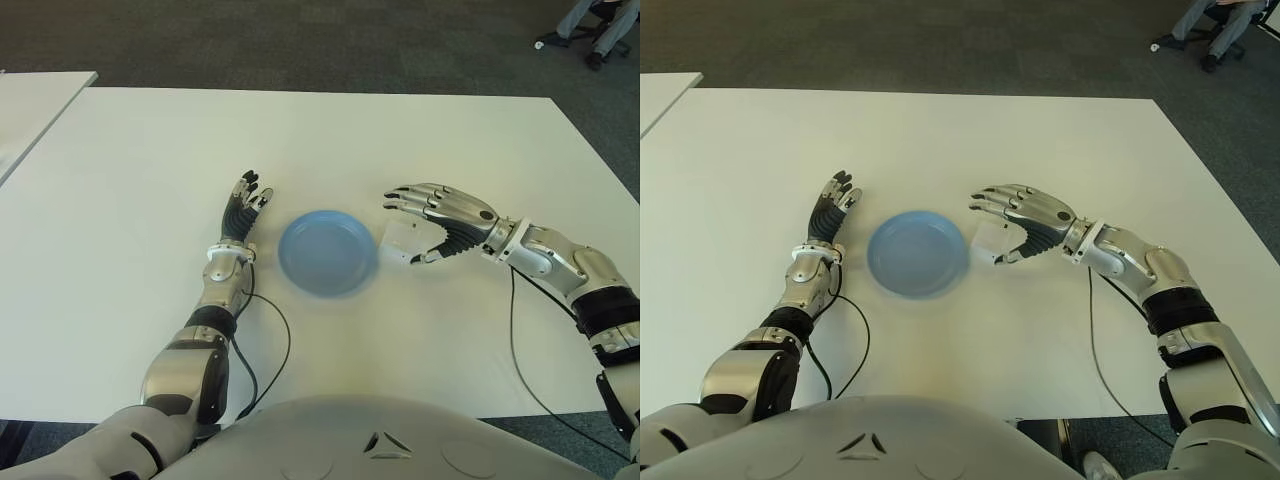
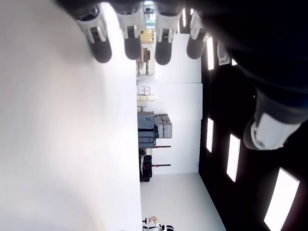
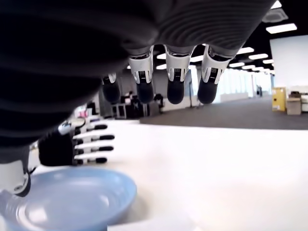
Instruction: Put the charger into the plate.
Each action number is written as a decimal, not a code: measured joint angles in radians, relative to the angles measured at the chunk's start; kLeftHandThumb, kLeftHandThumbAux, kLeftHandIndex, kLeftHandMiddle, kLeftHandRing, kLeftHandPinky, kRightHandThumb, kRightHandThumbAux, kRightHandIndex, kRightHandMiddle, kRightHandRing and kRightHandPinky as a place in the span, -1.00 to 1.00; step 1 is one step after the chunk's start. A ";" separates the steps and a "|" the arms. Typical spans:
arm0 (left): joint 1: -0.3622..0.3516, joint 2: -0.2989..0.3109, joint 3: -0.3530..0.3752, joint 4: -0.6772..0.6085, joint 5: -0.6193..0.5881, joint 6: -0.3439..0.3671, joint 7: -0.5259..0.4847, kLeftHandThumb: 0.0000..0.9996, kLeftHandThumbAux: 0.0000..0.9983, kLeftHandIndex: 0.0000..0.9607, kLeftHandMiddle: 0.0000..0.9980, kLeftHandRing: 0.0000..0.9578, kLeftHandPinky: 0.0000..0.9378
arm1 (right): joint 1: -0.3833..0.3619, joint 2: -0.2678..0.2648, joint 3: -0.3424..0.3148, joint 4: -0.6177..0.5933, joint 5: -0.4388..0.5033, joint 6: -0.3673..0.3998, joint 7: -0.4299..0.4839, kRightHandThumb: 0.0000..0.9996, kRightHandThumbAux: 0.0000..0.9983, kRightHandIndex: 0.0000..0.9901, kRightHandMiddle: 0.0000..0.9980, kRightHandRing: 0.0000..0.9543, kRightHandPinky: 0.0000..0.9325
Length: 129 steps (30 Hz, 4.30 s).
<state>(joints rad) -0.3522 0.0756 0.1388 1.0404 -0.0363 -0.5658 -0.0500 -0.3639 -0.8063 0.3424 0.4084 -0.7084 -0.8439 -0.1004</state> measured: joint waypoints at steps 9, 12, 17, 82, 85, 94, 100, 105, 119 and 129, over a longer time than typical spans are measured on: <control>-0.003 0.001 0.000 0.004 0.000 0.000 0.000 -1.00 0.08 -0.98 -0.79 -0.85 -0.99 | 0.037 0.108 -0.052 -0.121 0.035 0.141 0.028 -0.31 -0.41 -1.00 -1.00 -1.00 -1.00; -0.004 0.002 0.000 0.004 0.000 0.000 0.000 -1.00 0.07 -0.98 -0.80 -0.86 -1.00 | 0.049 0.119 -0.067 -0.154 0.036 0.173 0.039 -0.31 -0.46 -1.00 -1.00 -1.00 -1.00; -0.004 0.003 0.000 0.005 0.001 0.000 0.000 -1.00 0.06 -0.98 -0.80 -0.86 -0.99 | 0.062 0.122 -0.086 -0.181 0.028 0.205 0.043 -0.33 -0.46 -1.00 -1.00 -1.00 -1.00; -0.004 0.007 0.004 0.021 0.008 -0.022 0.021 -1.00 0.04 -0.93 -0.75 -0.81 -0.92 | 0.431 0.259 -0.141 -0.611 -0.193 0.760 0.197 -0.41 -0.68 -1.00 -1.00 -1.00 -1.00; -0.002 0.007 0.004 0.020 0.008 -0.025 0.021 -1.00 0.04 -0.92 -0.75 -0.80 -0.93 | 0.438 0.259 -0.141 -0.604 -0.192 0.759 0.184 -0.41 -0.68 -1.00 -1.00 -1.00 -1.00; 0.003 0.007 0.003 0.018 0.008 -0.030 0.021 -1.00 0.04 -0.91 -0.73 -0.79 -0.93 | 0.440 0.239 -0.141 -0.565 -0.175 0.720 0.167 -0.40 -0.64 -1.00 -1.00 -1.00 -1.00; 0.006 0.007 0.003 0.015 0.008 -0.029 0.021 -1.00 0.04 -0.89 -0.75 -0.81 -0.92 | 0.431 0.213 -0.141 -0.514 -0.148 0.670 0.166 -0.40 -0.63 -1.00 -1.00 -1.00 -1.00; 0.011 0.008 0.003 0.009 0.008 -0.029 0.021 -1.00 0.05 -0.88 -0.75 -0.81 -0.88 | 0.409 0.195 -0.141 -0.458 -0.124 0.638 0.166 -0.41 -0.62 -1.00 -1.00 -1.00 -1.00; 0.019 0.010 0.001 -0.009 0.008 -0.020 0.021 -1.00 0.06 -0.90 -0.75 -0.79 -0.86 | 0.333 0.195 -0.107 -0.336 -0.110 0.598 0.153 -0.40 -0.57 -1.00 -1.00 -1.00 -1.00; 0.023 0.010 0.000 -0.016 0.008 -0.016 0.021 -1.00 0.08 -0.90 -0.74 -0.79 -0.86 | 0.236 0.207 -0.051 -0.179 -0.116 0.577 0.108 -0.40 -0.51 -1.00 -1.00 -1.00 -1.00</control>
<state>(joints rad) -0.3291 0.0855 0.1391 1.0241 -0.0283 -0.5821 -0.0288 -0.1282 -0.5991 0.2915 0.2292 -0.8241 -0.2665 0.0079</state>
